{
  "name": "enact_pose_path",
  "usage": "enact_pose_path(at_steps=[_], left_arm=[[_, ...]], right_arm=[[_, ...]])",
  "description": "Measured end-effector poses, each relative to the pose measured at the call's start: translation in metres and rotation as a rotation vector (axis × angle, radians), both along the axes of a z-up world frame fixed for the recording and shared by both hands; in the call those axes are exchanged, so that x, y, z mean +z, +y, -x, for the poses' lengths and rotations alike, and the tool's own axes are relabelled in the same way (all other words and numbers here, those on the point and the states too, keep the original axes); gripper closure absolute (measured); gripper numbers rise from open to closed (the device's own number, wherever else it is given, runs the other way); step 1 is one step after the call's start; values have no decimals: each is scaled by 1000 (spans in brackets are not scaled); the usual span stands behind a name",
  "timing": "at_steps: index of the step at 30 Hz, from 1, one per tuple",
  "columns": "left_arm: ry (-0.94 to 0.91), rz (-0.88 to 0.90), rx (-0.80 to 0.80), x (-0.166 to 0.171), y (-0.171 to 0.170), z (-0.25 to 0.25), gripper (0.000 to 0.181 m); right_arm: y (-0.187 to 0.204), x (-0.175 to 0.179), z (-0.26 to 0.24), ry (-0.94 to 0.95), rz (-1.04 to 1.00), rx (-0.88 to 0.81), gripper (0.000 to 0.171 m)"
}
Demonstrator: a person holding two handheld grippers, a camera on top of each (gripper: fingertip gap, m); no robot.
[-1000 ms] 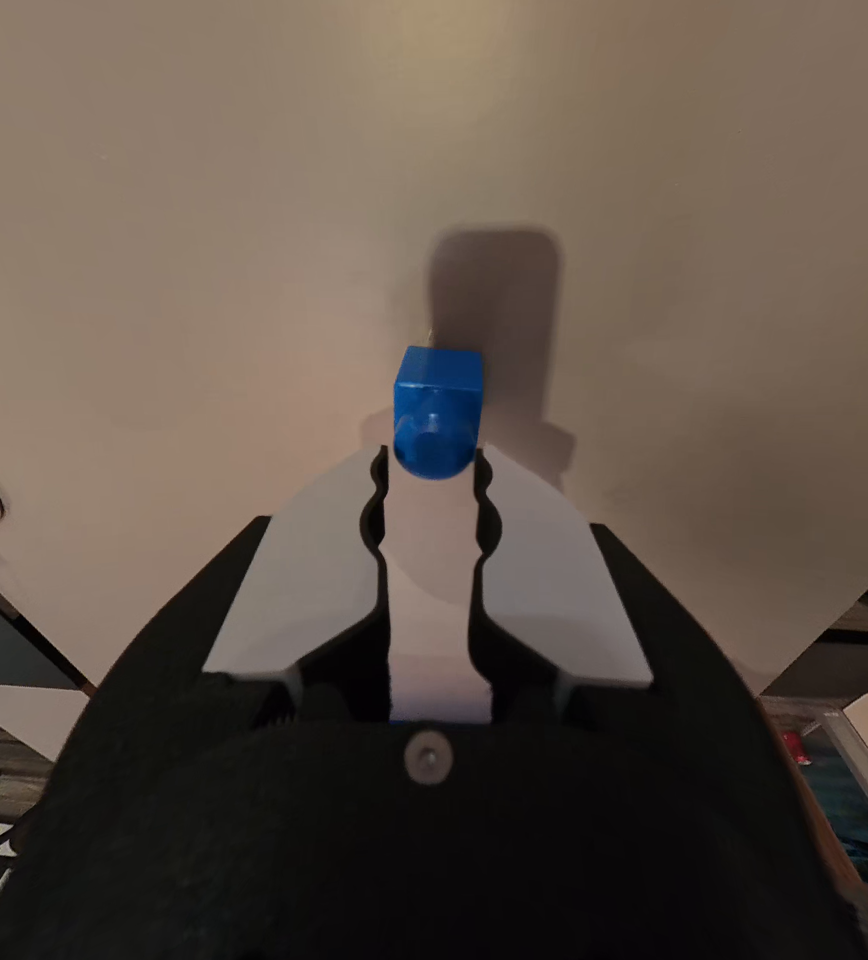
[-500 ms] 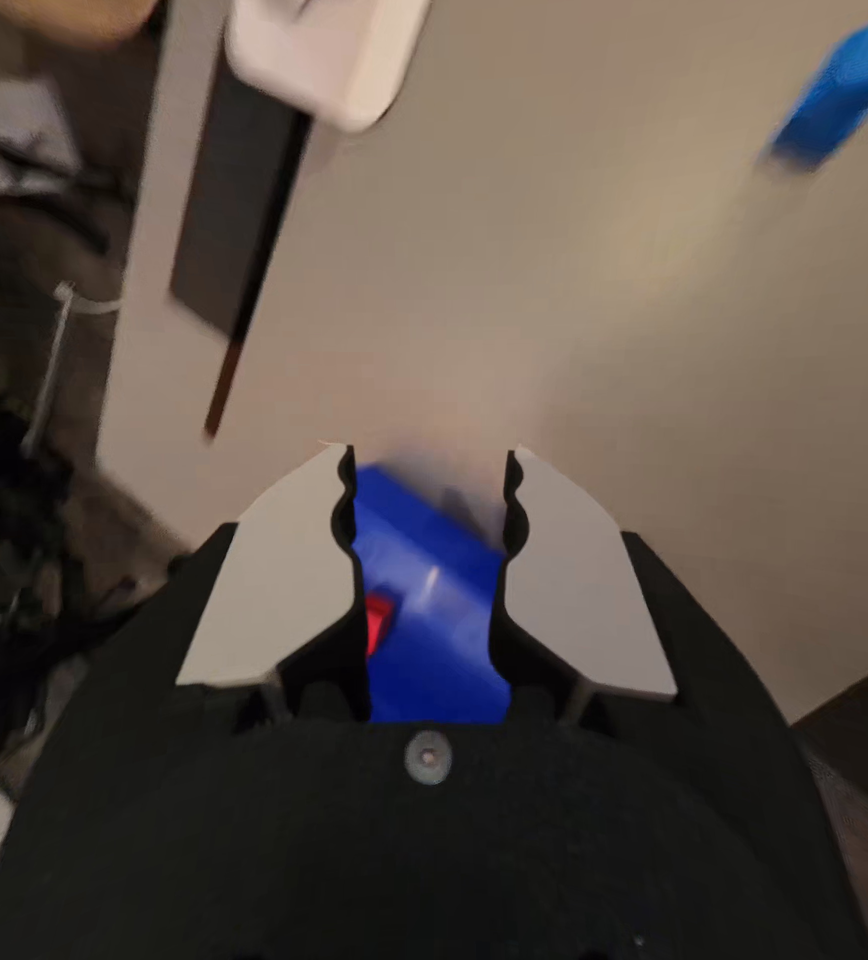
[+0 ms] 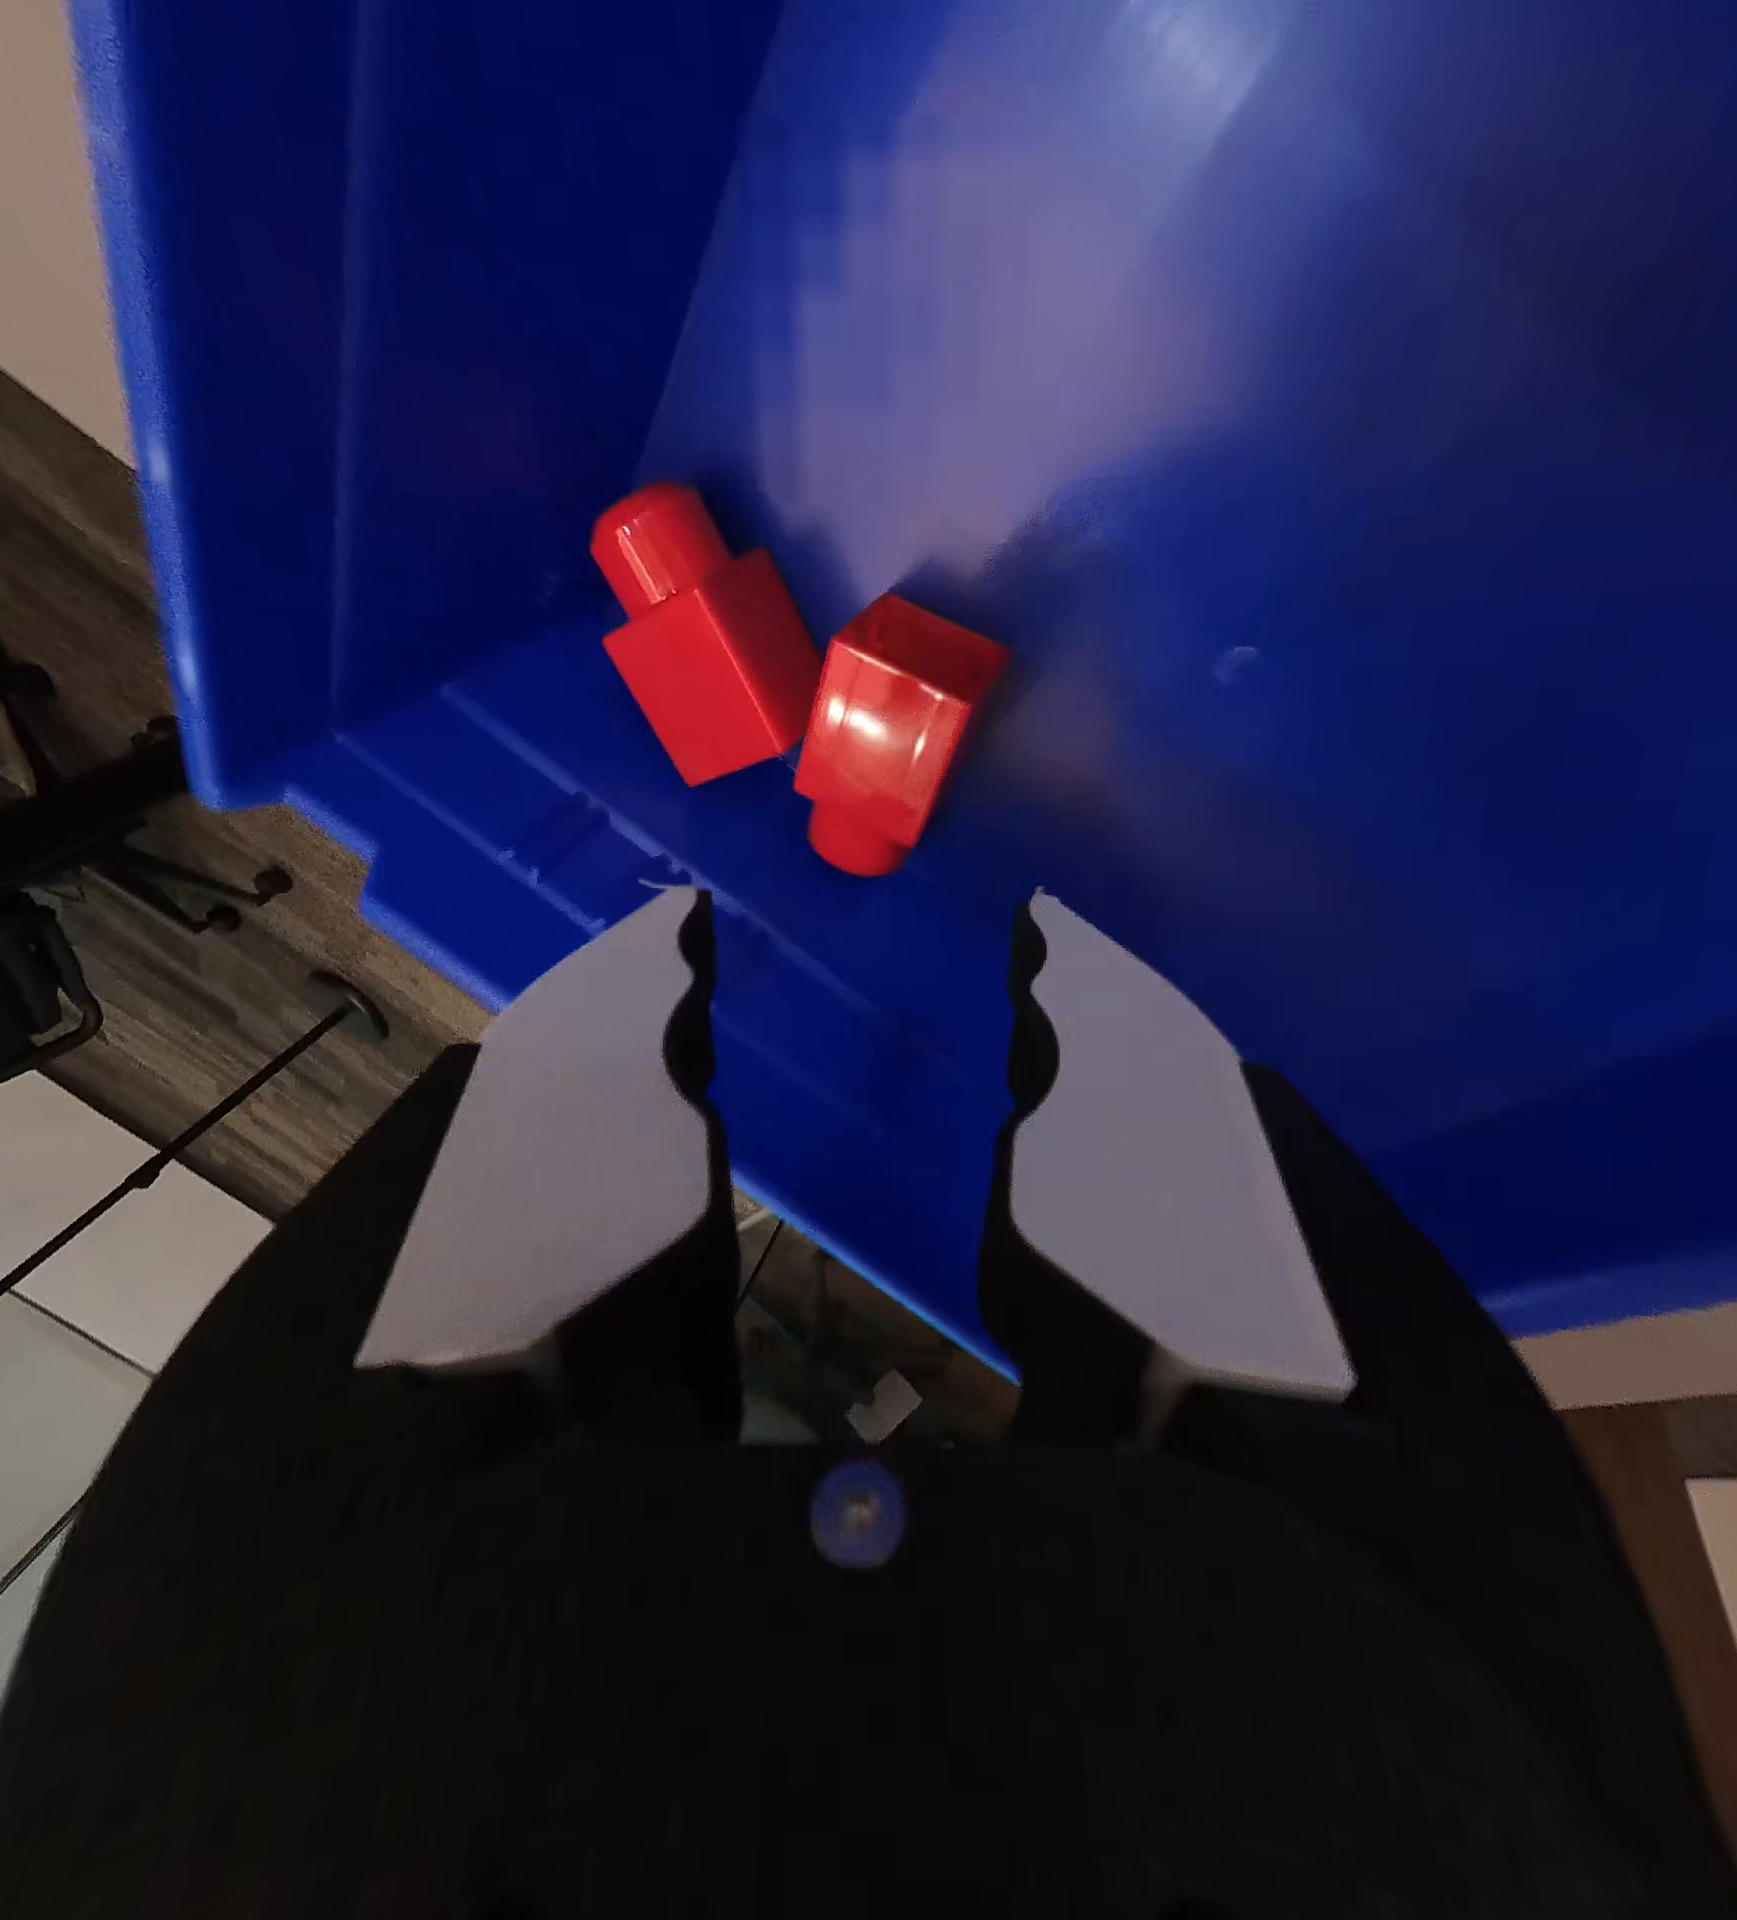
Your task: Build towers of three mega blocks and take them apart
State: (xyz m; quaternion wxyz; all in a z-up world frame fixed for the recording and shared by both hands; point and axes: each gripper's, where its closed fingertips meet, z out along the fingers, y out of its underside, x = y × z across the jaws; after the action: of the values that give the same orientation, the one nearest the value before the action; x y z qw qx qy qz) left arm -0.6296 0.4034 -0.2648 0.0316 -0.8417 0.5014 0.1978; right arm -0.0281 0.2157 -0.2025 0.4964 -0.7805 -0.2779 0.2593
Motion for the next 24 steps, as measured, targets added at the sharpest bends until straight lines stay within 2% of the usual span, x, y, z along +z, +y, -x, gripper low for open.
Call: enact_pose_path(at_steps=[5, 12, 13, 14, 18, 24], left_arm=[[51, 70, -14, -29, 5, 6, 126], [115, 141, -1, -50, 2, 14, 127], [126, 142, 0, -49, 2, 14, 131], [126, 151, 7, -49, 1, 13, 144], [79, 208, 129, -44, -14, 6, 146], [-118, 229, 380, -39, -35, -20, 145]], right_arm=[[2, -1, -2, 3, 2, -2, 108], [4, -3, -3, 12, 11, 1, 107], [4, -3, -3, 14, 12, 2, 108], [4, -2, -3, 16, 12, 3, 108], [2, -2, -1, 16, 11, 9, 108], [-1, 1, 2, 9, 4, 23, 108]])
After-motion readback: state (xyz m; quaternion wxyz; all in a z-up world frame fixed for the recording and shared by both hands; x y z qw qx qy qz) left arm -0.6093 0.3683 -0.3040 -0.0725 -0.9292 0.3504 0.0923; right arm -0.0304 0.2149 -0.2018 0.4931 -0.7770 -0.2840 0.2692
